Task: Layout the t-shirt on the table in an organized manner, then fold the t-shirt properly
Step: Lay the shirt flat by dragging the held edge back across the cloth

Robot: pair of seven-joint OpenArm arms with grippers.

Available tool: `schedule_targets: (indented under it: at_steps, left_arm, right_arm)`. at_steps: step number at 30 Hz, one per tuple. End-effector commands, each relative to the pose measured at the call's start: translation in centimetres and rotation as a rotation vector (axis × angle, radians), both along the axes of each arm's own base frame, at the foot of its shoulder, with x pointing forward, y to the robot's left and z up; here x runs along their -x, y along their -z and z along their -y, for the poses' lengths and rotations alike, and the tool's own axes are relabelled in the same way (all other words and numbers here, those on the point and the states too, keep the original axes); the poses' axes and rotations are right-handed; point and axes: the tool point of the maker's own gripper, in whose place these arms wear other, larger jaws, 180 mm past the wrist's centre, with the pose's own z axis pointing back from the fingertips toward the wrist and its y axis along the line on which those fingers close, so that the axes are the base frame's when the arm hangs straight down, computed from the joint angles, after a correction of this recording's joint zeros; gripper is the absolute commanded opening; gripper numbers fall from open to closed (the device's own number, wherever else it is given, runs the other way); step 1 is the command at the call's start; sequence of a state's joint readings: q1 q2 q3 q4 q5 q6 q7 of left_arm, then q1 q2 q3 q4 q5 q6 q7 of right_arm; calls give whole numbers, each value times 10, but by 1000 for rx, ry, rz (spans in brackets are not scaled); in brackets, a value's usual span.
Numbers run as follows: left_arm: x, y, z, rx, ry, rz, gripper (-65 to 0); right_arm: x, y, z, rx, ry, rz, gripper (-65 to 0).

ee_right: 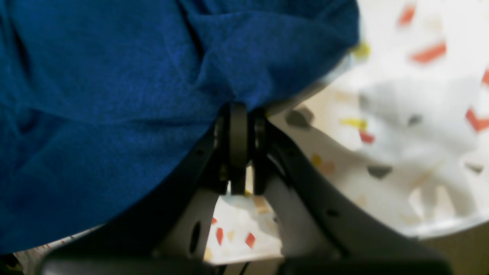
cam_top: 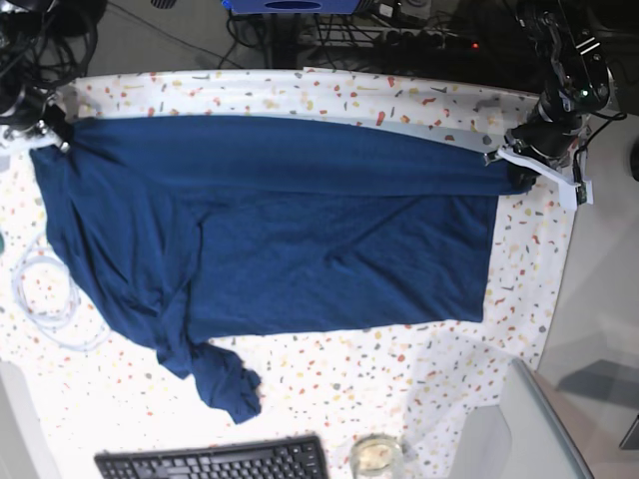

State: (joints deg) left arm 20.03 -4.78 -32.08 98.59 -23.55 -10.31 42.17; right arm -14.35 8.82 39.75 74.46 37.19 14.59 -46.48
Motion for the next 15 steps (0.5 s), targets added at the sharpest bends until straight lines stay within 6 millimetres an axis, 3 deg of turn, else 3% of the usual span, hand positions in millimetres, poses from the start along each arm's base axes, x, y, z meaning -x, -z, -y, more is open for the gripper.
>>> schedule_targets:
  at_steps: [1,10,15]
  left_arm:
    - [-6,-10,-6,-24,-3,40,-650]
    - [3,-7,-11,-40,1,15,-650]
    - [8,-3,-17,-50,4,-6,-650]
  right_arm:
    - [-4,-8,11,31,-5,27,-650]
    - [23,-1,17,70,9,10,-650]
    - [31,-9,19,99,-12,12,-650]
